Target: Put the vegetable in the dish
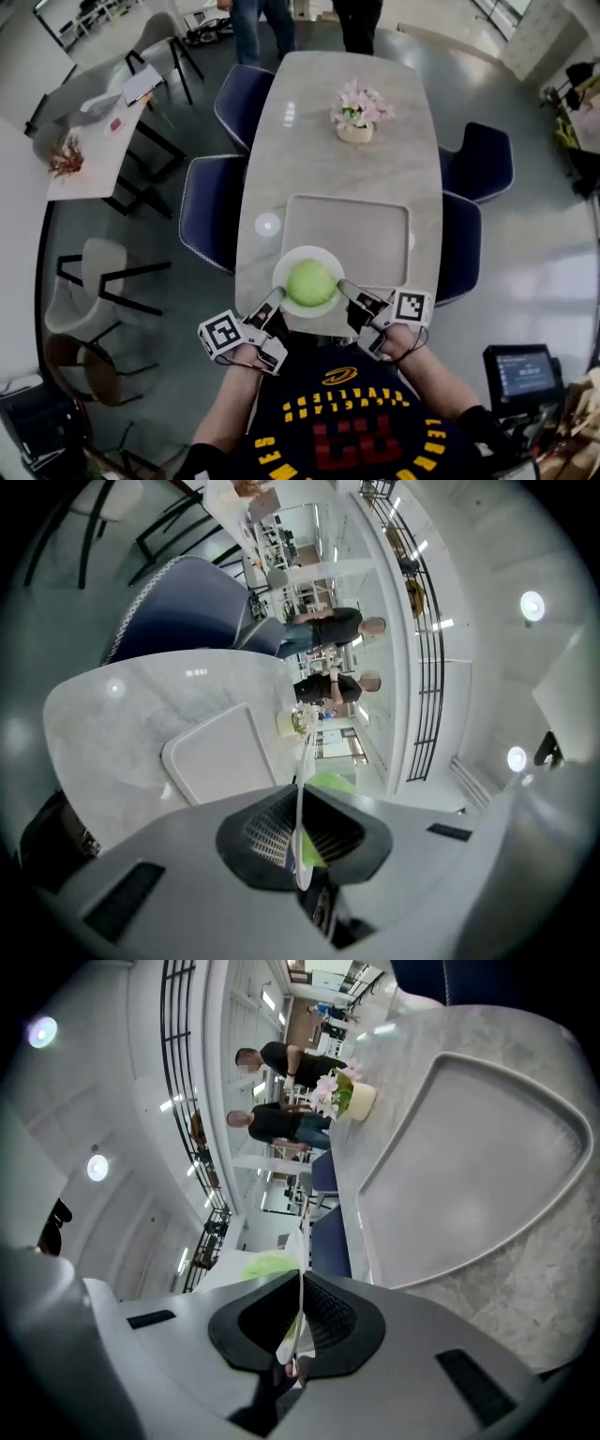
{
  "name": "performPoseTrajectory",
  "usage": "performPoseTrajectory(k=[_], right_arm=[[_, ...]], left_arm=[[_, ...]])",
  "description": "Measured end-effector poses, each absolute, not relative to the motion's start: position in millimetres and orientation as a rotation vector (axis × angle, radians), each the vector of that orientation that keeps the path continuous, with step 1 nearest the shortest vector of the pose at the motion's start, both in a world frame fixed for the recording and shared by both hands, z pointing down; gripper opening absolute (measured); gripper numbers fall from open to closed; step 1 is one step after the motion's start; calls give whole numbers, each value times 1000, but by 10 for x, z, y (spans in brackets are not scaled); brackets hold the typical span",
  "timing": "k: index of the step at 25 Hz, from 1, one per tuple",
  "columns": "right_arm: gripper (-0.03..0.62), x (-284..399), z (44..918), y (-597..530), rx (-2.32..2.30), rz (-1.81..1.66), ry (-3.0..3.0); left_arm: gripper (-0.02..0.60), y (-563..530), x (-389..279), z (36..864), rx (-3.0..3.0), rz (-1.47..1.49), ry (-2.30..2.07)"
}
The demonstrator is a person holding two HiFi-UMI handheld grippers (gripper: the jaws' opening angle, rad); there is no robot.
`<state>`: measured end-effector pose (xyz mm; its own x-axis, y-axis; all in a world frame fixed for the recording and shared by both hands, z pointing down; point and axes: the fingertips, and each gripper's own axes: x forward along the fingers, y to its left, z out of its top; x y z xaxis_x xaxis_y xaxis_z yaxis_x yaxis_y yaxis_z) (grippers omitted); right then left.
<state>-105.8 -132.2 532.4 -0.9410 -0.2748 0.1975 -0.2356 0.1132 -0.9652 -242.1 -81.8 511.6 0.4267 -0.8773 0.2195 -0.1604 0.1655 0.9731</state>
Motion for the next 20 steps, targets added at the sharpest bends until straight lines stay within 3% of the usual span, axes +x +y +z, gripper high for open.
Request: performPoseTrajectory(k=[20], right_arm=[[17, -383, 5413, -1887, -998, -1838, 2041]], left_arm=[[14, -1928, -1863, 5306, 1449, -396, -680]])
